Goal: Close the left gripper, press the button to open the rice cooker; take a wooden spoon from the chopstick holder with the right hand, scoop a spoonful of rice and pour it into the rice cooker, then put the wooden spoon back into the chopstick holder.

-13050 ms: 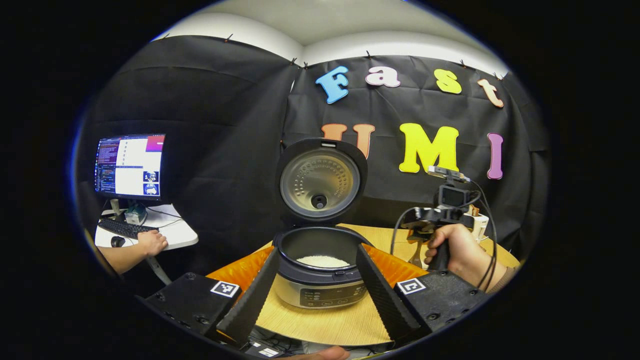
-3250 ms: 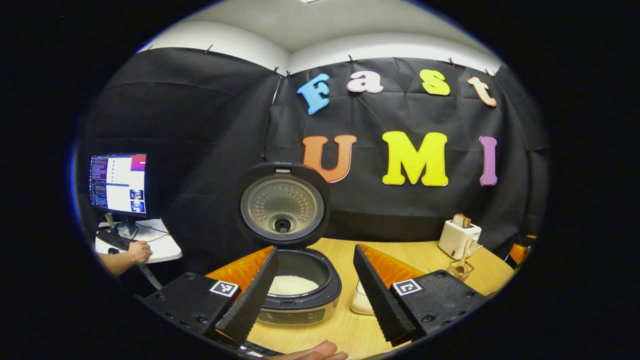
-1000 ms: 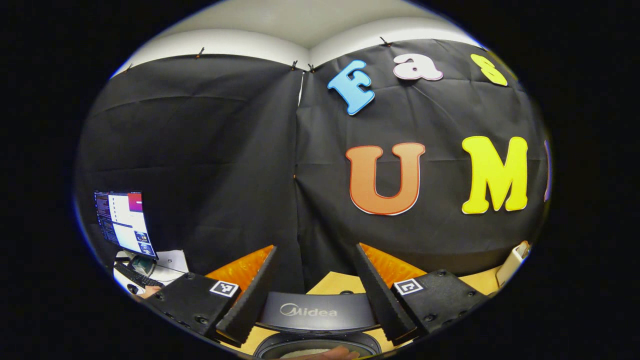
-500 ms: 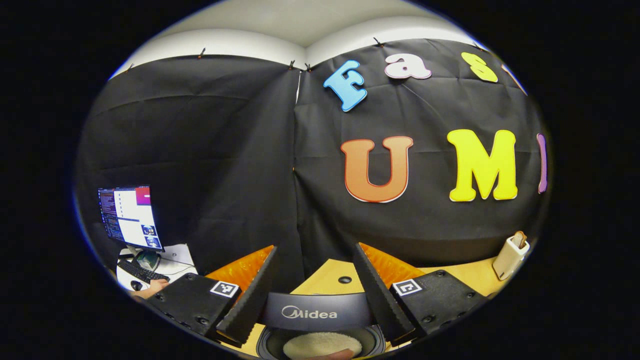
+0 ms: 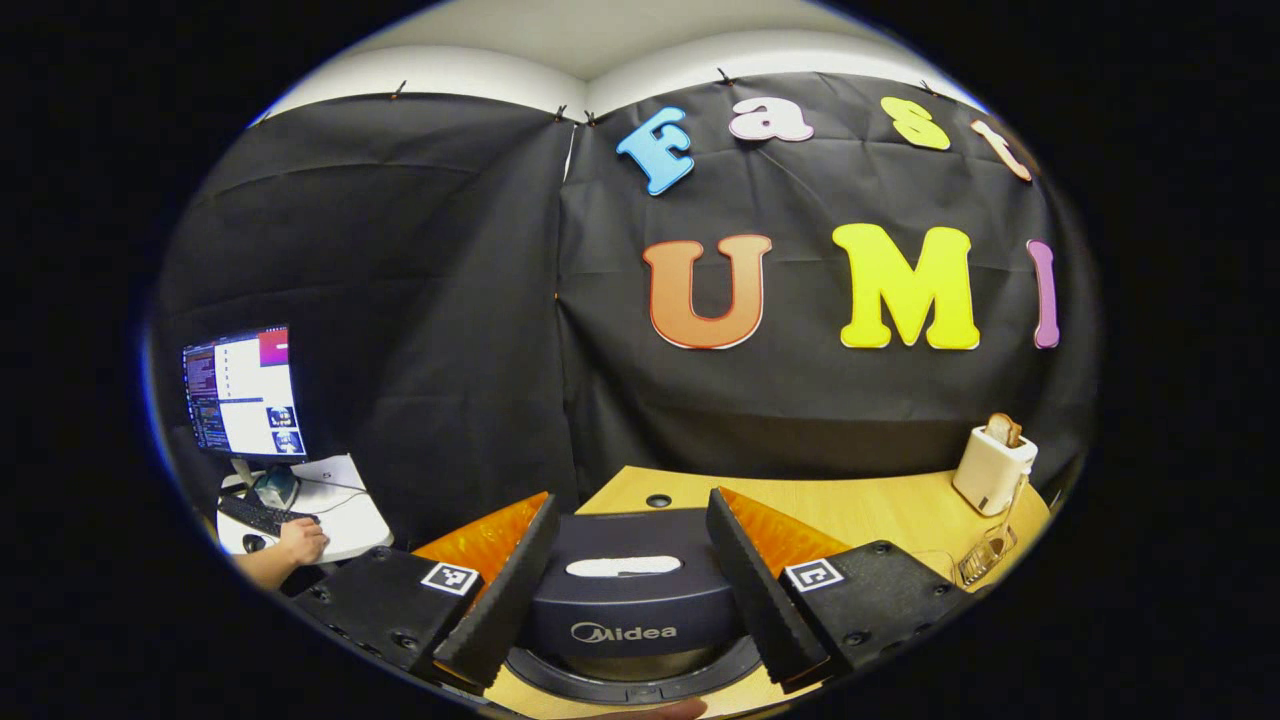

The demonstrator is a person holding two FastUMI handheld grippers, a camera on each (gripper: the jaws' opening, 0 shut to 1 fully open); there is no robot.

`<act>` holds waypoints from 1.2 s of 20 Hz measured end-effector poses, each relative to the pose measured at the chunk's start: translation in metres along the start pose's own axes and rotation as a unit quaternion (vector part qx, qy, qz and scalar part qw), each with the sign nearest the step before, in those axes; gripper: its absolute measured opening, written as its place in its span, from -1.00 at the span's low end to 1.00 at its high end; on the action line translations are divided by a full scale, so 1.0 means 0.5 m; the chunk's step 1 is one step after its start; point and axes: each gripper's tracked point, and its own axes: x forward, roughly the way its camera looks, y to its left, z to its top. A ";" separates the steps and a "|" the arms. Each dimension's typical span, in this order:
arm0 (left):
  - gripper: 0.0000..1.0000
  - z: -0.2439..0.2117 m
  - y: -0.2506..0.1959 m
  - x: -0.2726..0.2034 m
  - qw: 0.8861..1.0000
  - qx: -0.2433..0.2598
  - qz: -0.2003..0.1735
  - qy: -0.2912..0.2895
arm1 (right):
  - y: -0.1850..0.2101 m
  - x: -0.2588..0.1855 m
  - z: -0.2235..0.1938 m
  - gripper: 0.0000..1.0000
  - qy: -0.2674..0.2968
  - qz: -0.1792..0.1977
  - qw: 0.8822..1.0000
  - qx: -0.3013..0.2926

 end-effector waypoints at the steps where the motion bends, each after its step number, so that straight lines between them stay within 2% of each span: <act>1: 0.91 -0.022 -0.002 -0.006 1.000 0.000 -0.003 0.001 | 0.003 -0.001 0.000 0.83 0.000 0.002 1.000 0.001; 4: 0.90 -0.074 -0.004 -0.022 1.000 0.000 -0.004 0.004 | 0.007 0.001 -0.008 0.83 0.005 0.003 1.000 -0.001; 5: 0.91 -0.084 -0.006 -0.024 1.000 0.001 -0.003 0.002 | 0.009 0.002 -0.009 0.92 0.006 0.003 1.000 -0.002; 6: 0.91 -0.092 -0.007 -0.025 1.000 0.003 -0.004 0.000 | 0.011 0.002 -0.010 0.83 0.007 0.003 1.000 -0.003; 10: 0.90 -0.127 0.000 -0.022 1.000 -0.003 0.004 0.004 | 0.008 0.001 -0.008 0.83 0.006 0.003 1.000 -0.002; 11: 0.90 -0.129 0.002 -0.019 1.000 -0.001 0.011 -0.001 | 0.007 0.000 -0.008 0.83 0.007 0.003 1.000 -0.001; 12: 0.90 -0.131 -0.002 -0.015 1.000 0.004 0.013 -0.005 | 0.007 0.000 -0.009 0.92 0.008 0.004 1.000 0.001; 13: 0.89 -0.131 -0.004 -0.012 1.000 0.004 0.017 -0.011 | 0.009 0.000 -0.007 0.92 0.008 0.006 1.000 0.003; 14: 0.89 -0.133 -0.003 -0.010 1.000 0.003 0.018 -0.015 | 0.008 -0.003 -0.005 0.83 0.007 0.006 1.000 0.004; 20: 0.88 -0.167 -0.003 -0.014 1.000 0.012 0.022 -0.011 | -0.002 -0.007 0.001 0.83 0.003 0.003 1.000 0.010; 21: 0.89 -0.163 -0.003 -0.016 0.999 0.013 0.023 -0.028 | -0.003 -0.008 0.002 0.92 0.003 0.002 1.000 0.010; 22: 0.90 -0.163 0.000 -0.011 0.999 0.010 0.024 -0.036 | -0.004 -0.011 0.004 0.83 0.002 0.003 1.000 0.011; 24: 0.88 -0.159 -0.001 -0.013 0.998 0.006 0.025 -0.052 | -0.003 -0.015 0.007 0.83 0.000 0.004 1.000 0.012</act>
